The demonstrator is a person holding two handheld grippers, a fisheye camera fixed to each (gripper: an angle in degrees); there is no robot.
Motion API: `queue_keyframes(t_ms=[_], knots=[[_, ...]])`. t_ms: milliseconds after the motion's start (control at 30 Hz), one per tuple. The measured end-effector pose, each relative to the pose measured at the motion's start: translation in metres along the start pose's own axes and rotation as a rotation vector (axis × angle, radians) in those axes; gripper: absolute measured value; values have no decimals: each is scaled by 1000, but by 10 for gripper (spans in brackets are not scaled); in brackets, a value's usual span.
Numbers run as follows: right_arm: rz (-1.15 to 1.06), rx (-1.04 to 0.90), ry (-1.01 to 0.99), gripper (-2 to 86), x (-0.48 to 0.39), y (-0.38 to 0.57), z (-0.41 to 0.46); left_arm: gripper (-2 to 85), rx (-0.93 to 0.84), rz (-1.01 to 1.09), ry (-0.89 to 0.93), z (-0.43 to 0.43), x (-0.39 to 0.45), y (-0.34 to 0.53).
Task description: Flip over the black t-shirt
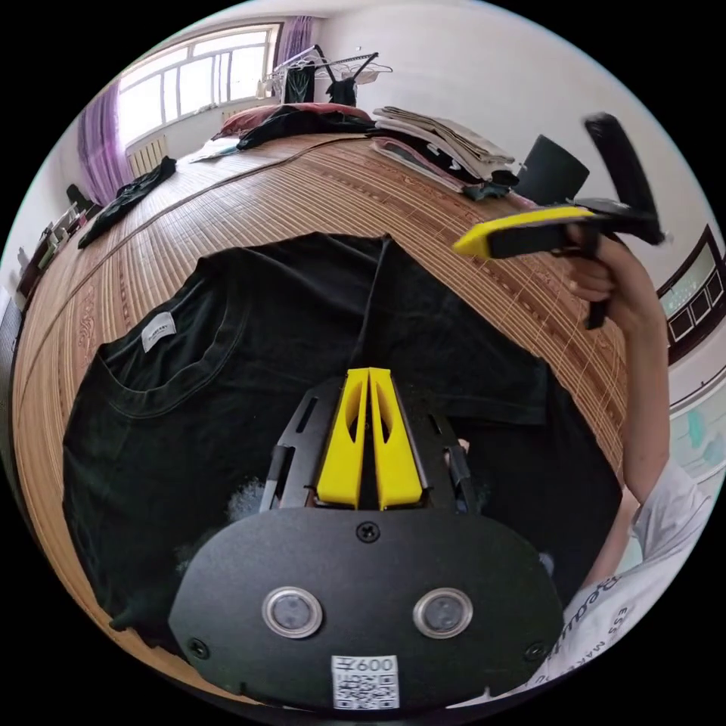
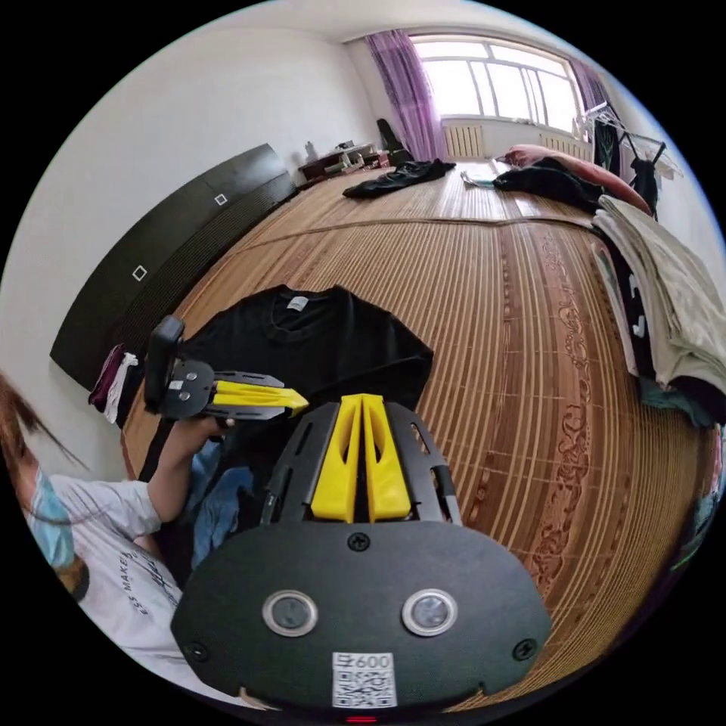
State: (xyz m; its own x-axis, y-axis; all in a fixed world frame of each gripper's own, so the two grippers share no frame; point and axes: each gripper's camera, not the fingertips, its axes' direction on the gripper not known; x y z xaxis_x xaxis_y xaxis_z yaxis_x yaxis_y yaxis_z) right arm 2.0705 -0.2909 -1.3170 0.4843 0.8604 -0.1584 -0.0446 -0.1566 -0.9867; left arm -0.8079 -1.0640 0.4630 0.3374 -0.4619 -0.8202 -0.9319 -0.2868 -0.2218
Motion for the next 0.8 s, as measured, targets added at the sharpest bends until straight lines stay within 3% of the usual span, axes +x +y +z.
queue_keyframes(t_ms=[167,267,333,433,500,600,633,800], knots=[[119,-66,103,-9,30,-49,108,1,16,-30,67,2,-14,2],[165,131,50,-8,38,-20,113,1,14,-21,50,3,-11,2],[222,147,-23,-9,46,-17,115,1,12,-14,36,5,-8,2],[199,188,92,-9,19,-18,104,1,11,-12,31,6,-5,2],[170,243,53,-9,-1,-23,98,1,13,-18,43,8,-6,2],[85,161,134,-9,-38,-46,143,1,15,-25,60,10,-6,2],[78,64,263,-9,-45,-53,176,1,17,-26,63,12,-6,3],[50,85,329,-9,-58,-53,204,1,17,-22,56,17,4,3]])
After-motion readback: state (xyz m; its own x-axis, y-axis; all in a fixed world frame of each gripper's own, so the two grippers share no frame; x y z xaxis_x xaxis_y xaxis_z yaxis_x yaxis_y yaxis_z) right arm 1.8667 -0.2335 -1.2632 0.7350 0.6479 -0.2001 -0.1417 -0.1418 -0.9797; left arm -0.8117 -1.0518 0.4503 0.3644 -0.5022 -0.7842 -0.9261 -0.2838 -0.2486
